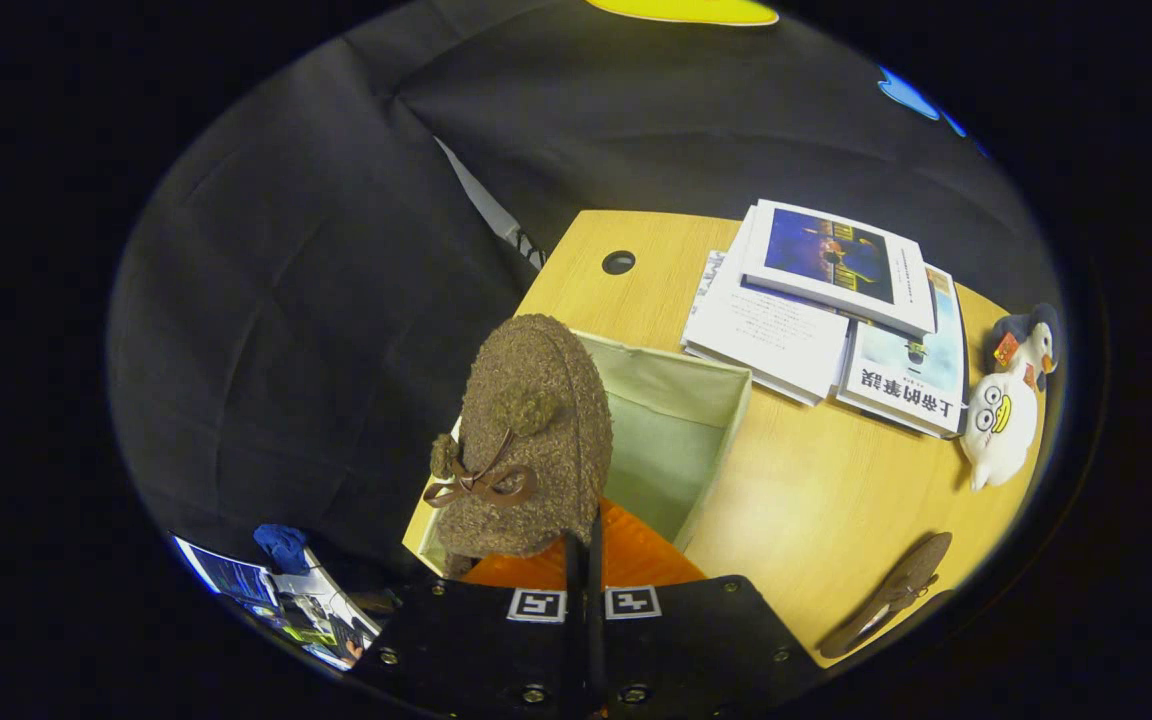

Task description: Open the storage box then place both shoes into the box .Put the left shoe in first, then the right shoe, with the right side of both shoes facing outward in a uniform manner.

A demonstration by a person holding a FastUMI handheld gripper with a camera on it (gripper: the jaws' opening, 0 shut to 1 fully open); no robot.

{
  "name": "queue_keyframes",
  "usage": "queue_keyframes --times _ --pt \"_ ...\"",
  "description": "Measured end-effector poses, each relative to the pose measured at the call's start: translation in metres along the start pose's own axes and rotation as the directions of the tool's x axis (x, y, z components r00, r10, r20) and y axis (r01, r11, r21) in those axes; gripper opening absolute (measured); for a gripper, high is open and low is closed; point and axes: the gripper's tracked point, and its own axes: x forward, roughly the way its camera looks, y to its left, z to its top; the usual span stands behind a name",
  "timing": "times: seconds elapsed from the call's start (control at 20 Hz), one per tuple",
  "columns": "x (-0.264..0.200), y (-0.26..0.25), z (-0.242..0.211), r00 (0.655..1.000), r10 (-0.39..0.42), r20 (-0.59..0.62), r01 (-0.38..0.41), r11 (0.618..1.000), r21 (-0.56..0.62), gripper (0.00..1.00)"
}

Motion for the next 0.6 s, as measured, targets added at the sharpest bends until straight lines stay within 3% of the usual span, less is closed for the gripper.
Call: queue_keyframes --times 0.35,0.5,0.6 --pt "0.028 0.01 -0.006 0.999 0.002 -0.038 -0.002 1.0 -0.001 0.01" --pt "0.038 0.015 -0.005 0.999 0.042 -0.026 -0.041 0.999 0.025 0.05" --pt "0.031 0.019 -0.002 0.996 0.084 -0.019 -0.083 0.995 0.048 0.22"
